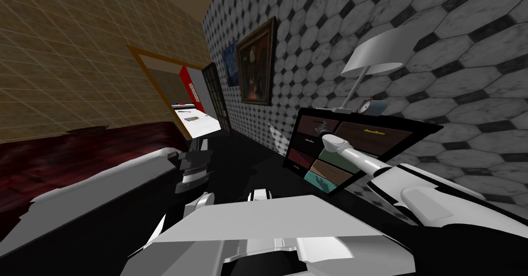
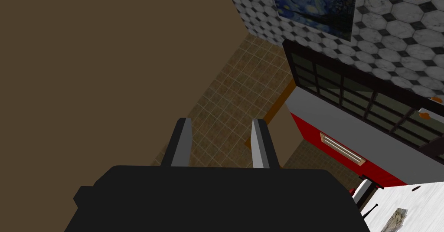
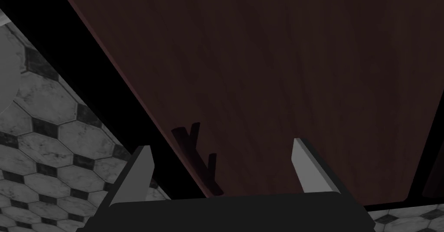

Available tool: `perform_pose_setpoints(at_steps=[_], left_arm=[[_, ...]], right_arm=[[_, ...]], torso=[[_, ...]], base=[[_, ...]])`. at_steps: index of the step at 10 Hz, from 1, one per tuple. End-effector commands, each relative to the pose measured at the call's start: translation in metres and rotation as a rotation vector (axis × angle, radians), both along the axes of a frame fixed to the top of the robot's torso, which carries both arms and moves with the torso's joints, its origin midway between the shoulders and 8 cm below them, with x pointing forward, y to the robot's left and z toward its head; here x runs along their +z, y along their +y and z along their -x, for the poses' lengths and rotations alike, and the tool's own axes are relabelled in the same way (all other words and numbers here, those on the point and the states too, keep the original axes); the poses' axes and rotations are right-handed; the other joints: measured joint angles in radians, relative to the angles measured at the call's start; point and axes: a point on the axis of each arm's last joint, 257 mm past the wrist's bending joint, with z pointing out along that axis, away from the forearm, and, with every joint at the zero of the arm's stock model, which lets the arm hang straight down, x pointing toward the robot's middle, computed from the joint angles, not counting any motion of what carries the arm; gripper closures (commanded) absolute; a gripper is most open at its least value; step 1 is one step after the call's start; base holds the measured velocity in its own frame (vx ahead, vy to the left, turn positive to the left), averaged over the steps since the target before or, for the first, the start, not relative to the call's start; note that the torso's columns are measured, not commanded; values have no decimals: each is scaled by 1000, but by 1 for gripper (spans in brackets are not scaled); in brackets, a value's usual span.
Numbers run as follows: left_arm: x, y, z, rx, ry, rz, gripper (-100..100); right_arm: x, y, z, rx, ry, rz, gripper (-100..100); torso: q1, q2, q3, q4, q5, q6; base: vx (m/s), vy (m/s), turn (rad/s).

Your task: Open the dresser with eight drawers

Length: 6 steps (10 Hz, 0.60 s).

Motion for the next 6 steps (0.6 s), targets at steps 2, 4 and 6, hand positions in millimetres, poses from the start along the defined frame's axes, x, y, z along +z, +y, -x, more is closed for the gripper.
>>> perform_pose_setpoints(at_steps=[2,4,6], left_arm=[[0,0,0,0,0,0,0],[0,0,0,0,0,0,0],[0,0,0,0,0,0,0]], right_arm=[[3,1,-1,6,0,1,100],[6,2,-2,13,0,2,100],[7,2,-2,14,0,2,100]], torso=[[6,3,2,1,1,0],[7,4,3,1,2,0],[1,1,0,0,1,0]], base=[[-90,101,-33],[-147,160,-29],[-118,100,-24]])
